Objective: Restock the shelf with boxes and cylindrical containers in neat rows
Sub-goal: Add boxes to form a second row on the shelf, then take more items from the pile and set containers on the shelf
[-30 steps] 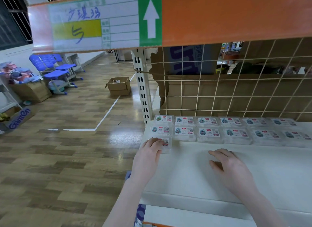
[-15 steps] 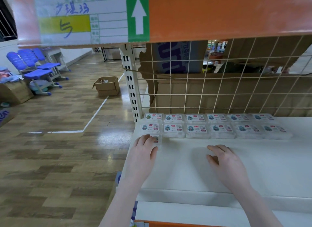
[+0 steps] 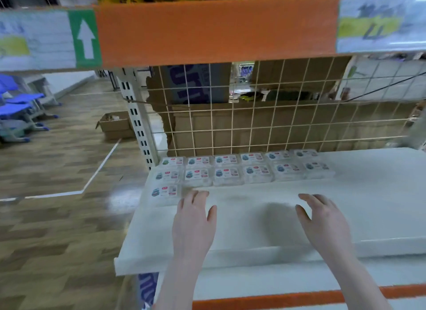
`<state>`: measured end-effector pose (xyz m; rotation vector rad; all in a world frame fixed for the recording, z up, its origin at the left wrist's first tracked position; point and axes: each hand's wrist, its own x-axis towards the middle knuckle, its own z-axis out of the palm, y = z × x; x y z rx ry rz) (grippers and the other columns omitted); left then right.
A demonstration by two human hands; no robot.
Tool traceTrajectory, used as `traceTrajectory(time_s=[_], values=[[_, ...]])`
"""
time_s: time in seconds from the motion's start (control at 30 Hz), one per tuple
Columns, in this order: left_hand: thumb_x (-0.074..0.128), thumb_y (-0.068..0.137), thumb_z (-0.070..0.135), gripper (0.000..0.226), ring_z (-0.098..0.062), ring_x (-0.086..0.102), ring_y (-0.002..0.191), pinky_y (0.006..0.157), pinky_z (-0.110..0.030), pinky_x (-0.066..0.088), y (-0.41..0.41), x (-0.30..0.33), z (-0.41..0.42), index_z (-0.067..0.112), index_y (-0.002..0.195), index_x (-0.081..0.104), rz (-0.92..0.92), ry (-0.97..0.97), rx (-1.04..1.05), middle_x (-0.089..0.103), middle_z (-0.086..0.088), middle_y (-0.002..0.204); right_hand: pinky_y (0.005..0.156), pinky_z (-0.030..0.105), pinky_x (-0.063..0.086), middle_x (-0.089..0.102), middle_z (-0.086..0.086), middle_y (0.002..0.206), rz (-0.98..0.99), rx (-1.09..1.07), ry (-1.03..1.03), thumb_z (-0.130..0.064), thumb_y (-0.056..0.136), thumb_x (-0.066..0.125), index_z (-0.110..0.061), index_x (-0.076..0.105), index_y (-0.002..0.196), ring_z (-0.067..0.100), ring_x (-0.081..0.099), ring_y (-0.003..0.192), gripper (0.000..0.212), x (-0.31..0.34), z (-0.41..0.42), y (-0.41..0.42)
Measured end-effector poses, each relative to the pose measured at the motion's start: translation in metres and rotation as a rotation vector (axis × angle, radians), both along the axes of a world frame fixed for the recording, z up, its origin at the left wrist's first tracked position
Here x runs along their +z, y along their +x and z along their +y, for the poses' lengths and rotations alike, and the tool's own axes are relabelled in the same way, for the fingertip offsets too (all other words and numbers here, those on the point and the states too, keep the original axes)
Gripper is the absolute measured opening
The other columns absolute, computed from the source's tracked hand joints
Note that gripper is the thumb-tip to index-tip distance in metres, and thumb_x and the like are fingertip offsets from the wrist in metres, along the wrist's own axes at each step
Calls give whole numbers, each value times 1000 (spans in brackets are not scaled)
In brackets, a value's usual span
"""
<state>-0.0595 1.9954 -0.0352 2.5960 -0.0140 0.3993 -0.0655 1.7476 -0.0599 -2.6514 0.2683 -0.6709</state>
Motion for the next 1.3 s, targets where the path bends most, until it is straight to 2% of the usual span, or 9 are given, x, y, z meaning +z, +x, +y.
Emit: traceTrajectory(time_s=[0.23, 0.4, 0.8, 1.03, 1.17, 1.3], values=[[47, 96, 32, 43, -13, 32, 130, 104, -23, 28, -13, 12, -95, 24, 138, 42, 50, -21, -119, 38, 8, 141, 72, 37, 48, 67, 15, 99, -55, -138, -17, -10, 81, 68, -5, 68, 107, 34, 61, 92, 26, 10, -97, -46], [46, 96, 33, 45, -10, 32, 131, 105, -24, 31, -31, 18, -189, 25, 140, 40, 64, -31, -210, 37, 10, 142, 73, 43, 48, 66, 18, 97, -83, -206, -5, -7, 78, 71, -3, 68, 106, 38, 59, 85, 28, 9, -186, -79], [47, 96, 34, 44, -10, 32, 133, 106, -25, 31, -77, 25, -389, 26, 138, 42, 85, -36, -368, 36, 9, 144, 69, 41, 48, 66, 15, 94, -150, -328, -36, -7, 77, 70, -5, 69, 101, 37, 59, 81, 24, 12, -372, -159], [50, 94, 32, 40, -11, 34, 130, 104, -24, 31, -69, 29, -461, 24, 134, 47, 54, -24, -460, 41, 8, 139, 66, 37, 46, 65, 13, 90, -220, -446, -32, -6, 77, 70, -6, 69, 96, 35, 59, 80, 19, 15, -430, -163], [50, 94, 31, 40, -12, 35, 130, 103, -24, 31, -50, 26, -501, 25, 134, 47, 58, -32, -508, 41, 8, 139, 69, 37, 46, 66, 14, 91, -216, -507, -45, -5, 76, 71, -5, 69, 102, 35, 59, 82, 26, 15, -460, -154], [51, 94, 31, 40, -11, 36, 128, 101, -23, 30, -20, 21, -551, 25, 133, 48, 69, -67, -572, 42, 9, 137, 67, 38, 48, 65, 14, 85, -187, -521, -90, -2, 71, 74, -4, 69, 96, 36, 61, 78, 26, 11, -505, -137]])
